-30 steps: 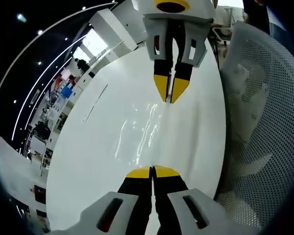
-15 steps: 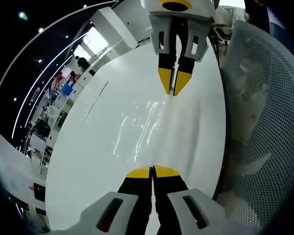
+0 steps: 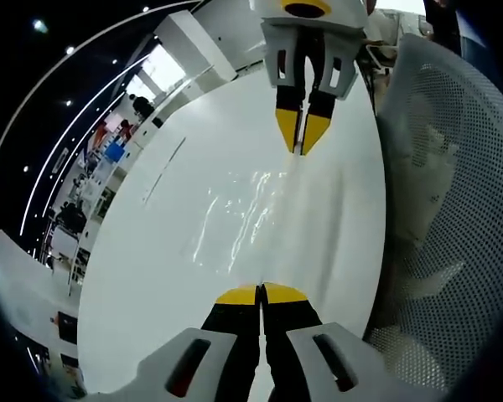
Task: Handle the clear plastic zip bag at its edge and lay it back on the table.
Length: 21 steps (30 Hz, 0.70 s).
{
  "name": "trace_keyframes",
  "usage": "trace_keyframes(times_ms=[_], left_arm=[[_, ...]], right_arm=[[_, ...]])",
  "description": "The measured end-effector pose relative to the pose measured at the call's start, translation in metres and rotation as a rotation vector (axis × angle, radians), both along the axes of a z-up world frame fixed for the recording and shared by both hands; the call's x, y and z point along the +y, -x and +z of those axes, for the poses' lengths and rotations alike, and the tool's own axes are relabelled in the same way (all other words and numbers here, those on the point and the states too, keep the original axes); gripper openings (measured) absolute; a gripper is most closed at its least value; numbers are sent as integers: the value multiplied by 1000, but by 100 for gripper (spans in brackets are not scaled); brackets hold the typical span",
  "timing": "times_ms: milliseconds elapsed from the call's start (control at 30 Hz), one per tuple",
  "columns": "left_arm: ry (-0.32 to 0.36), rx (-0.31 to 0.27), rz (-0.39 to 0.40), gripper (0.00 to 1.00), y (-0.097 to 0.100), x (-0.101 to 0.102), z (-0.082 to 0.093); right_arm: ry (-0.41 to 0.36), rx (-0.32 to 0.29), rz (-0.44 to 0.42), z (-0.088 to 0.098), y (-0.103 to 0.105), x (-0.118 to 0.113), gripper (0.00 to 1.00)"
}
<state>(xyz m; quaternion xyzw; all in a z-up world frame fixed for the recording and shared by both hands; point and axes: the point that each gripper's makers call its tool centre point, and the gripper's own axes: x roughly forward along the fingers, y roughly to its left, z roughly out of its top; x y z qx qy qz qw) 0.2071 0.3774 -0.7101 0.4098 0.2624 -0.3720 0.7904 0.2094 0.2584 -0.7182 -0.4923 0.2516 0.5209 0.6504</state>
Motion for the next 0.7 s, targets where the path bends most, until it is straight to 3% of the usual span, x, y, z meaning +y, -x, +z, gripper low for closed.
trace_keyframes(times_ms=[700], left_arm=[[0,0,9,0,1,4,0]], right_arm=[[0,4,-15,-2,2,-4,0]])
